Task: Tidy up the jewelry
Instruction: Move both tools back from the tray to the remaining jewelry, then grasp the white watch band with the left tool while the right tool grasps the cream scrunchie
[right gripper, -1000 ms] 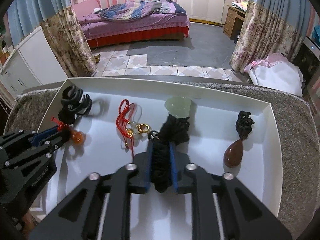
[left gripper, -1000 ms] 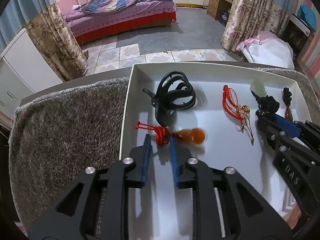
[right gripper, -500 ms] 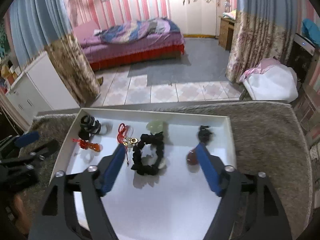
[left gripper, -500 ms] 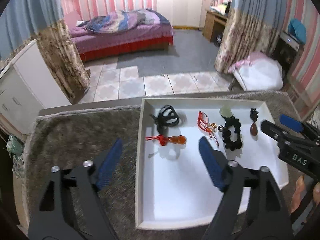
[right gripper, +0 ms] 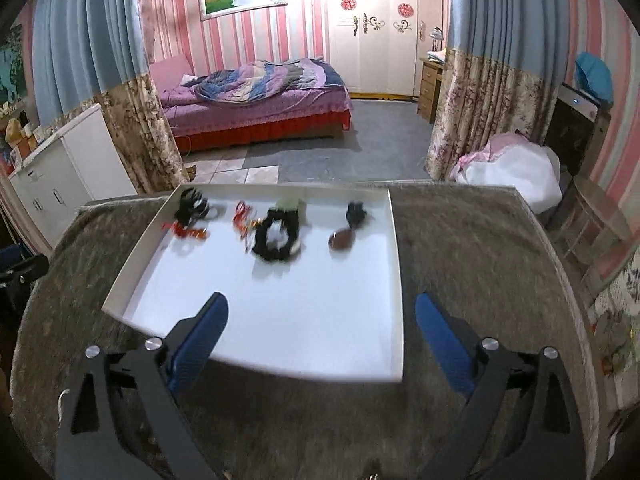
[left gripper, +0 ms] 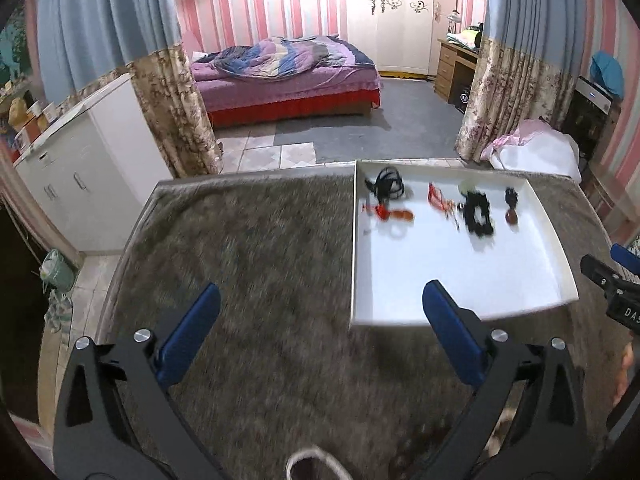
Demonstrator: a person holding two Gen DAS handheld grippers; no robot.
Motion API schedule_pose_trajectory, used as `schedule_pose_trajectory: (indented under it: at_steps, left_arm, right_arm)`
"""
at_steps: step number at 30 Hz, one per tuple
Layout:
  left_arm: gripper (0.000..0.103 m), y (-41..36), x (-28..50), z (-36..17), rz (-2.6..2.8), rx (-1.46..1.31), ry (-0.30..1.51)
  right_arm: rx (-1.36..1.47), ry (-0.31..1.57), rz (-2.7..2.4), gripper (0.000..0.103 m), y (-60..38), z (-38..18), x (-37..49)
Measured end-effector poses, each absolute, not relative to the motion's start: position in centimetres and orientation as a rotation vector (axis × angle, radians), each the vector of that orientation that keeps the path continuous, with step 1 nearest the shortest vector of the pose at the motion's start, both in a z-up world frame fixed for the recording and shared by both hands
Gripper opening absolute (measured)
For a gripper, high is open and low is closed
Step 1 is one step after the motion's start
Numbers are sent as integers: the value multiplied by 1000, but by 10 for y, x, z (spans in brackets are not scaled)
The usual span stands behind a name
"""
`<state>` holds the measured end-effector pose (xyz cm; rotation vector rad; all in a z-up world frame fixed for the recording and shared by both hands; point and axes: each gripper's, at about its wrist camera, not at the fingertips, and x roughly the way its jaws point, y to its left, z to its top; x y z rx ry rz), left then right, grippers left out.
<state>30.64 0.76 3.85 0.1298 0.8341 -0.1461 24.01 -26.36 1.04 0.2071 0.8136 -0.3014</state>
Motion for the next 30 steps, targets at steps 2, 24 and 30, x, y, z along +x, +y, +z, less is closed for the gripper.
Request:
schedule_pose_trajectory:
  at_steps: [2, 24, 30]
  left_arm:
    - [100, 14, 289, 32, -146, 127, 842]
    - [100, 74, 224, -60, -54, 65, 988]
    - [99, 72, 230, -78, -63, 52, 1037]
  right_arm:
    - [218, 831, -290, 95, -255, 4, 227]
    - [152, 938, -251, 95, -178, -60, 149]
    - [117, 951, -255, 94, -171, -65, 144]
